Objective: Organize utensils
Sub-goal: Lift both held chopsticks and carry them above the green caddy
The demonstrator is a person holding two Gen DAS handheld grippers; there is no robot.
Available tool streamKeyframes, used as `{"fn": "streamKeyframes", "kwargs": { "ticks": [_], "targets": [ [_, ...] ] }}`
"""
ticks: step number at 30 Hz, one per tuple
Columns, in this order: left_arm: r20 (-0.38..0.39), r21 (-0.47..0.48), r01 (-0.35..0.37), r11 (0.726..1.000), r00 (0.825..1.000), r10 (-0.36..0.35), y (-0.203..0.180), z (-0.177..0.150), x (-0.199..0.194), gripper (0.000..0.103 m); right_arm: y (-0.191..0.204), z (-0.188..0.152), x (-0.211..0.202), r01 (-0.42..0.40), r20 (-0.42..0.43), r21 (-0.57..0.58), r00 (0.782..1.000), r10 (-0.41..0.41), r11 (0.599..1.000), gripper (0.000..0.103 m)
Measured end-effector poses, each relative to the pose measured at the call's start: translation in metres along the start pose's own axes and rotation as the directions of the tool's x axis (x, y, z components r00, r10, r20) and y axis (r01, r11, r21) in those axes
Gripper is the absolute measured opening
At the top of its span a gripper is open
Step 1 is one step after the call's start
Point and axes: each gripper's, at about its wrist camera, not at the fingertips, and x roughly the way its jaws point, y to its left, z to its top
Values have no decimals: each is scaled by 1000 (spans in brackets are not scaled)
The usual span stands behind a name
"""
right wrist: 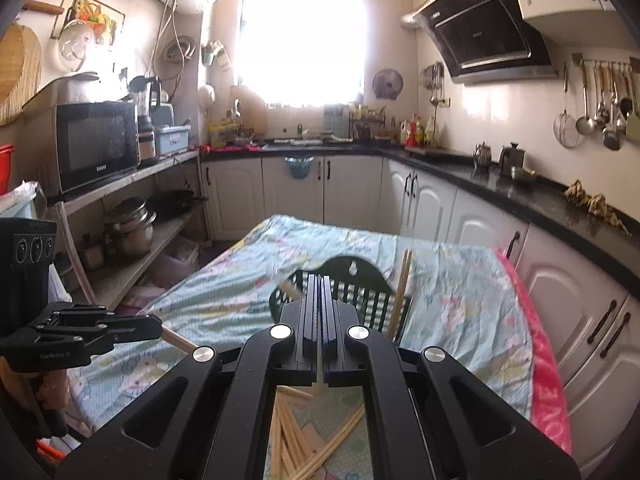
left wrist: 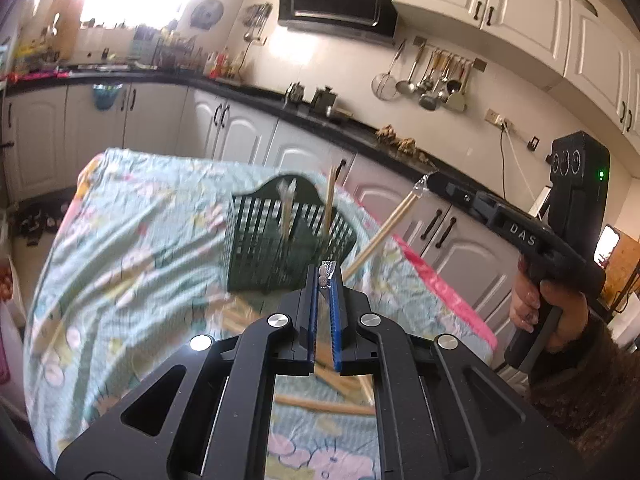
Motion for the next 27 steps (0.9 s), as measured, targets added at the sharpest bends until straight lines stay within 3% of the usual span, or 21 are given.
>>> {"fn": "streamKeyframes", "kwargs": {
  "ticks": [18,27],
  "targets": [
    [185,119,-28,993,983,5,-33,104,-19,3,-5,93,-28,33,194,-80,981,-17,996,1],
    [207,164,-81,983,977,46,-35,142,-13,3,-17,121,-9,53,225,-58,974,-38,997,1]
  ]
}}
